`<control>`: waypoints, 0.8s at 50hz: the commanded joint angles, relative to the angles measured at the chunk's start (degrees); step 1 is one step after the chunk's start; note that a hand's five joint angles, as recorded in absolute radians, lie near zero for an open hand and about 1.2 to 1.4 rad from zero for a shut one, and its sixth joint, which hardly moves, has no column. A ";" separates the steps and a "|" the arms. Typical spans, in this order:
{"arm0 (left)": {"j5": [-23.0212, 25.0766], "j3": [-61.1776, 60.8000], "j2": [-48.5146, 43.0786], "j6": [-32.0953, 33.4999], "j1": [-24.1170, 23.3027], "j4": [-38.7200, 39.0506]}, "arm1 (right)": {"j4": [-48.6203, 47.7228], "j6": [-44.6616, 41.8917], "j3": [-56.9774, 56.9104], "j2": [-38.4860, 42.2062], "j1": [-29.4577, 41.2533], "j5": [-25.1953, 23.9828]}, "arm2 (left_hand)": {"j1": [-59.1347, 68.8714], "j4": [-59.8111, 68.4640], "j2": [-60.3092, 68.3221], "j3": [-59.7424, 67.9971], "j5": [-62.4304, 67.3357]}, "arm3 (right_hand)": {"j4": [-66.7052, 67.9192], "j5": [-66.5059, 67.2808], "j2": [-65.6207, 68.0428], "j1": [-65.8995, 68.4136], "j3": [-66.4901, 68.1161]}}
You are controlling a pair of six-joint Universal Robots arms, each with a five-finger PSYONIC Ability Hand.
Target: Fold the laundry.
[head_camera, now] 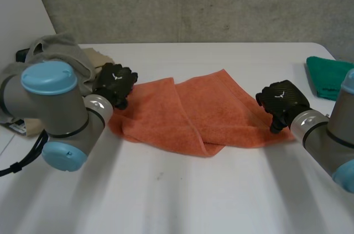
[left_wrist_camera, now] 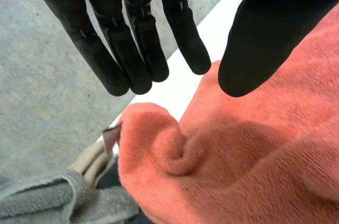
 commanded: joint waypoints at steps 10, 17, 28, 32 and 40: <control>4.32 2.45 4.04 -3.37 0.25 -2.19 | 13.65 0.81 -4.32 2.38 -4.21 0.62 | -12.96 -13.09 -13.13 -13.12 -13.21 | -11.00 -9.31 -11.24 -11.17 -10.63; 12.48 8.94 1.33 -5.58 0.43 -7.36 | 3.54 0.91 -4.05 8.36 -4.56 0.70 | -34.81 -34.94 -34.98 -34.97 -35.06 | 6.22 7.91 5.98 6.04 6.59; 20.41 26.24 -10.00 0.73 0.08 -21.68 | 1.06 3.36 -0.81 0.93 -3.42 -2.36 | -44.95 -45.09 -45.12 -45.12 -45.21 | 46.55 48.24 46.31 46.38 46.93; 20.67 34.42 -15.80 5.30 -0.27 -27.31 | 1.67 6.35 0.69 -5.14 -3.51 -4.30 | -45.29 -45.43 -45.46 -45.46 -45.55 | 46.55 48.24 46.31 46.38 46.93; 20.41 50.59 -27.40 12.60 -2.03 -35.31 | 4.66 11.80 1.84 -13.94 -3.51 -6.85 | -40.76 -40.89 -40.93 -40.92 -41.01 | 46.55 48.24 46.31 46.38 46.93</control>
